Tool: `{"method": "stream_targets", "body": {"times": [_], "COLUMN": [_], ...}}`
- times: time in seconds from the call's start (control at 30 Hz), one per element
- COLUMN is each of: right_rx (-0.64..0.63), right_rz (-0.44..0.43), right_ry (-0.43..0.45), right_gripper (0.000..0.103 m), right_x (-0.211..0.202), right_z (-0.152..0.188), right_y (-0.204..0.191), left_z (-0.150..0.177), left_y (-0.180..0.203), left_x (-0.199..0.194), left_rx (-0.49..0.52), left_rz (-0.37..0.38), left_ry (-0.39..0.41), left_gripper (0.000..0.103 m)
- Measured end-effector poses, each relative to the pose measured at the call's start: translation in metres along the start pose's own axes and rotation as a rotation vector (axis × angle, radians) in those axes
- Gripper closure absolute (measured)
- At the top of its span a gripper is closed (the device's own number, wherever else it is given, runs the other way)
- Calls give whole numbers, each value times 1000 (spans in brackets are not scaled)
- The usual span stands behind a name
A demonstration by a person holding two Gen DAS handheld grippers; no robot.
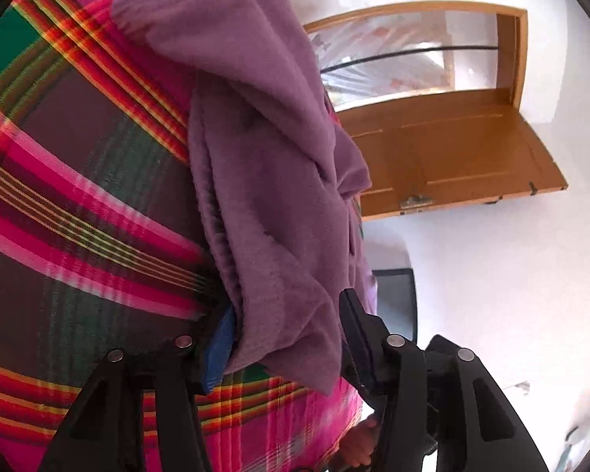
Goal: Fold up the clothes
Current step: 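Hold the fabric up with the left gripper while the right gripper pinches and releases the garment body, then hold the raised fold with the left gripper, then open it to release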
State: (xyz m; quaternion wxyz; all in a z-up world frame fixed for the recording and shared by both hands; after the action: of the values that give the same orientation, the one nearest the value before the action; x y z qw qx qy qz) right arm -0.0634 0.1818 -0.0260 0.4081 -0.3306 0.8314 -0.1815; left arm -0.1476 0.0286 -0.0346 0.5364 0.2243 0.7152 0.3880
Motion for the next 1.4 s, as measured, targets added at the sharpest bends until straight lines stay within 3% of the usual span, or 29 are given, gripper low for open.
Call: {"method": "stream_targets", "body": {"times": [0.17, 0.23, 0.27, 0.43, 1.0, 1.1, 1.3, 1.4], "right_rx": [-145, -226, -254, -303, -316, -325, -320, -315], "right_rz": [131, 208, 238, 323, 344, 352, 359, 373], "right_ry": [-27, -44, -54, -98, -126, -130, -127, -121], "right_gripper": [64, 64, 64, 64, 64, 64, 64, 73], "right_x": [-5, -7, -7, -8, -23, -21, -21, -21], "right_z": [10, 16, 19, 31, 42, 41, 40, 39], "right_y": [-8, -11, -11, -6, 9, 8, 10, 10], "left_z": [-5, -6, -6, -7, -7, -4, -5, -7], "left_y": [0, 2, 2, 7, 20, -2, -7, -13], "left_x": [3, 2, 2, 3, -41, -54, -78, -95], "left_rx": [-45, -52, -55, -53, -25, -18, -16, -19], "left_rz": [-12, -10, -17, -42, -62, -66, -66, -57], "left_ry": [-9, -3, -1, 9, 118, 143, 175, 193], "left_gripper": [74, 78, 85, 87, 90, 90, 90, 90]}}
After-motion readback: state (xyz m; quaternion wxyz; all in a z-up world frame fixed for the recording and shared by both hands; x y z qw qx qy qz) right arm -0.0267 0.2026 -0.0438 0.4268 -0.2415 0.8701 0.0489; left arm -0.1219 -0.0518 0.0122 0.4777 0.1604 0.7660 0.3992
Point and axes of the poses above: each gripper's, at about its wrist camera, not at the fingertips, and x roughly the way its jaws point, y to its right, z to its underside, the point moved 5 cm from there along x, roughly the way its jaws point, and after that the axes turned 12 degrees about -z, right-handed, at the moved point
